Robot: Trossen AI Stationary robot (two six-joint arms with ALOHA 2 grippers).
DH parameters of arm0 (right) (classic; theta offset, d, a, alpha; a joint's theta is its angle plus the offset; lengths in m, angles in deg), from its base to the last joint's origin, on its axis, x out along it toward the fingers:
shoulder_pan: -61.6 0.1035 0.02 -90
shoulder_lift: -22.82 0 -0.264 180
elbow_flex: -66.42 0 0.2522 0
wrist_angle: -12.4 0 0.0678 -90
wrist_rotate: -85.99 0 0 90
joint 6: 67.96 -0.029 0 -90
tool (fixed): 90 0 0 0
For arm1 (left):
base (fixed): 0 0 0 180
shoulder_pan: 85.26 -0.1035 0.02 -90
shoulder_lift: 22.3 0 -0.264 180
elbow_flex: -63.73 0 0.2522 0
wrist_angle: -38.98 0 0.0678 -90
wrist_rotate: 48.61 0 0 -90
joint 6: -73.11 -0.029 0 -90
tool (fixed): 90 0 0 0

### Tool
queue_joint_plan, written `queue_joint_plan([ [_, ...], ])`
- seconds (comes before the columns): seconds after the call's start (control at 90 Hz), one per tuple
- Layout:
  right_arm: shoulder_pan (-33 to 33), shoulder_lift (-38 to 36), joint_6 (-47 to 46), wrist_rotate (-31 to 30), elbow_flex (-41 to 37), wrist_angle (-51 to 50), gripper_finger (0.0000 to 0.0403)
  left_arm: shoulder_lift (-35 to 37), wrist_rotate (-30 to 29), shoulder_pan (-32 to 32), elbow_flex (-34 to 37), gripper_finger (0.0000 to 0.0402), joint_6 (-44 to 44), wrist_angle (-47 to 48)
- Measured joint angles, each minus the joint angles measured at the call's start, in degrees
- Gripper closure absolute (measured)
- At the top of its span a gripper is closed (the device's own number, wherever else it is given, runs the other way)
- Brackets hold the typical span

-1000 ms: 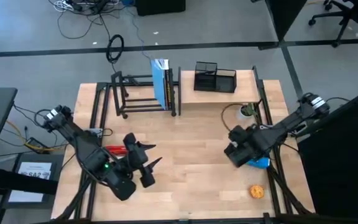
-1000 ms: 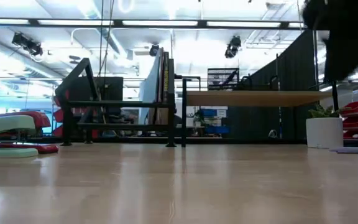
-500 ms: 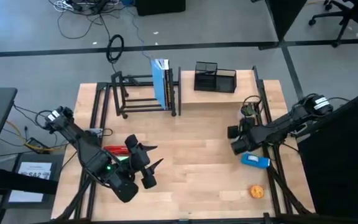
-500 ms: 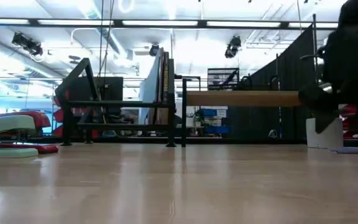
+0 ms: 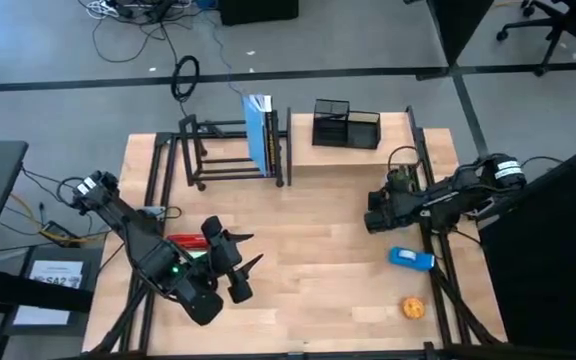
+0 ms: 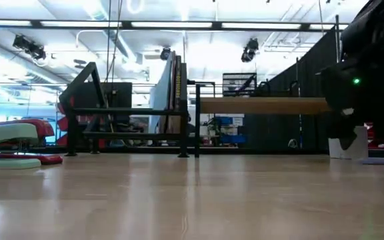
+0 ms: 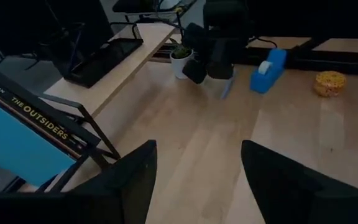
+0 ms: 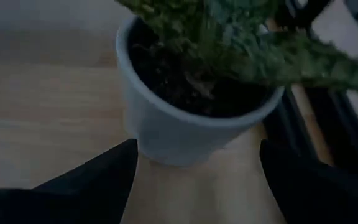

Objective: Stock shelves
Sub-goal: Remove the white vase plant from under the shelf

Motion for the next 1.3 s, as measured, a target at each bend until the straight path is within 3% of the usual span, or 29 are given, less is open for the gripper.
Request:
queue_joint_plan([
  [0.311,-2.1,0.0,21.2,0.5,0.0,13.9,0.0096,0.0,0.0,0.0,0.0,0.0188,-0.2,0.0],
  [0.533,-1.3,0.0,36.1,4.4,0.1,25.9,0.0096,0.0,0.0,0.0,0.0,0.0188,-0.1,0.0],
  [0.589,-0.5,0.0,32.4,4.8,0.1,25.3,0.0096,0.0,0.0,0.0,0.0,0.0188,-0.1,0.0],
  [0.667,0.7,0.1,18.5,4.9,-0.7,23.4,0.0096,0.0,0.0,0.0,0.0,0.0188,0.0,0.0],
  [0.756,2.4,0.8,5.4,2.3,-2.8,23.5,0.0096,0.0,0.0,0.0,0.0,0.0188,0.0,0.0],
  [0.856,2.4,2.2,-3.0,-0.6,-4.3,22.7,0.0096,0.0,0.0,0.0,0.0,0.0188,0.0,0.0],
  [1.033,-0.4,5.6,-6.0,-3.8,-4.9,22.3,0.0096,0.0,0.0,0.0,0.0,0.0188,-0.1,0.0],
  [1.3,-4.4,6.7,-0.9,-5.8,-5.0,22.8,0.0096,0.0,0.0,0.0,0.0,0.0188,-0.1,0.0],
])
